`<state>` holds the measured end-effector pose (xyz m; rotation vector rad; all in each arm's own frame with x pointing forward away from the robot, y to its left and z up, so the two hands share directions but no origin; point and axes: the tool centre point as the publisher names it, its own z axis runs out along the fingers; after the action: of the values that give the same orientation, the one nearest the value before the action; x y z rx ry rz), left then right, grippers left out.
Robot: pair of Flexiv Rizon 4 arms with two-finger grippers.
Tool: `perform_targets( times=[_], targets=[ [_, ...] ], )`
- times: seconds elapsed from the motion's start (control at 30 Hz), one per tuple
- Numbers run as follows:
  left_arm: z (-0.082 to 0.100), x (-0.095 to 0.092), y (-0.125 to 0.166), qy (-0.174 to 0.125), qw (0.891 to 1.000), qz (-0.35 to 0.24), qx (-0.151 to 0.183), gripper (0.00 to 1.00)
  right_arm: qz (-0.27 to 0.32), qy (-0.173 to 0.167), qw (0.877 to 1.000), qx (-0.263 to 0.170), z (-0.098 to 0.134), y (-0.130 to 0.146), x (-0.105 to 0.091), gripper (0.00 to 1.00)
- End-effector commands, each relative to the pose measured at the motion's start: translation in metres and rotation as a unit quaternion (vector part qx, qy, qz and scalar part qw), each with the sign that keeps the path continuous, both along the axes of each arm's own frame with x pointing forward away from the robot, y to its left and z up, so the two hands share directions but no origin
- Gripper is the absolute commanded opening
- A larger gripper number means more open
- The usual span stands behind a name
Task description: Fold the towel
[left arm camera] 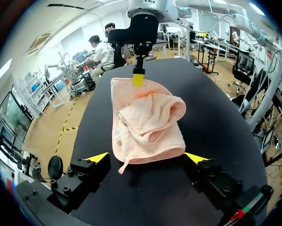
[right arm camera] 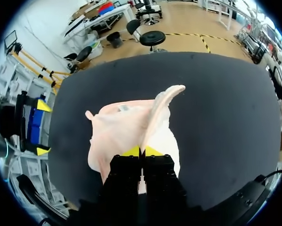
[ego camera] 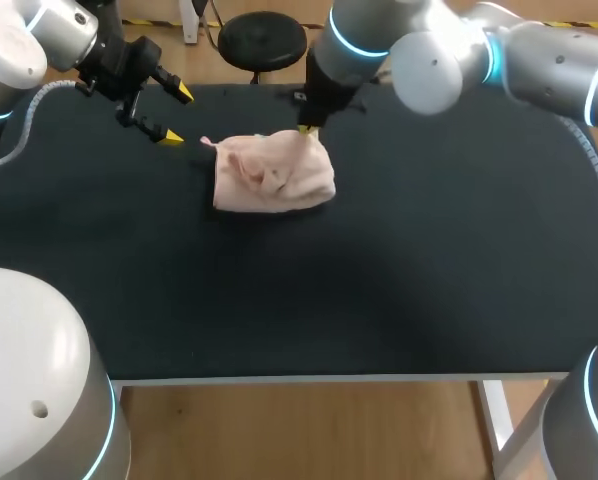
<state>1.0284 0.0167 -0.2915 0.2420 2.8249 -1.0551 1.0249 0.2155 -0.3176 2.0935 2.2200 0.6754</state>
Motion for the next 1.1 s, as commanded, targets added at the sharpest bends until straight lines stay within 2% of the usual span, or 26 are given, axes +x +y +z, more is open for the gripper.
perform_targets(
  times=[0.03, 0.2, 0.33, 0.4, 0.53, 0.6, 0.77, 1.1],
  targets=[
    [-0.001, 0.000, 0.000, -0.002, 1.000, -0.001, -0.001, 1.00, 0.022, -0.013, 1.000, -0.003, 0.007, 0.007, -0.005, 0.00],
    [-0.001, 0.000, 0.000, -0.002, 1.000, -0.001, -0.001, 1.00, 0.069, -0.025, 0.997, -0.006, 0.009, 0.025, -0.005, 0.00],
    [-0.001, 0.000, 0.000, -0.002, 1.000, -0.001, -0.001, 1.00, 0.101, -0.015, 0.995, -0.004, 0.000, 0.038, -0.004, 0.00],
    [-0.001, 0.000, 0.000, -0.002, 1.000, -0.001, -0.001, 1.00, 0.126, 0.006, 0.992, 0.004, -0.008, 0.044, -0.004, 0.00],
    [-0.001, 0.000, 0.000, -0.002, 1.000, -0.001, -0.001, 1.00, 0.163, 0.012, 0.986, 0.015, -0.020, 0.056, -0.003, 0.00],
    [-0.001, 0.000, 0.000, -0.002, 1.000, -0.001, -0.001, 1.00, 0.185, 0.000, 0.983, 0.005, -0.022, 0.062, -0.003, 0.00],
    [-0.001, 0.000, 0.000, -0.002, 1.000, -0.001, -0.001, 1.00, 0.227, 0.022, 0.974, 0.009, -0.034, 0.079, -0.006, 0.00],
    [-0.001, 0.000, 0.000, -0.002, 1.000, -0.001, -0.001, 1.00, 0.274, 0.010, 0.962, 0.010, -0.033, 0.108, -0.021, 0.00]
  ],
)
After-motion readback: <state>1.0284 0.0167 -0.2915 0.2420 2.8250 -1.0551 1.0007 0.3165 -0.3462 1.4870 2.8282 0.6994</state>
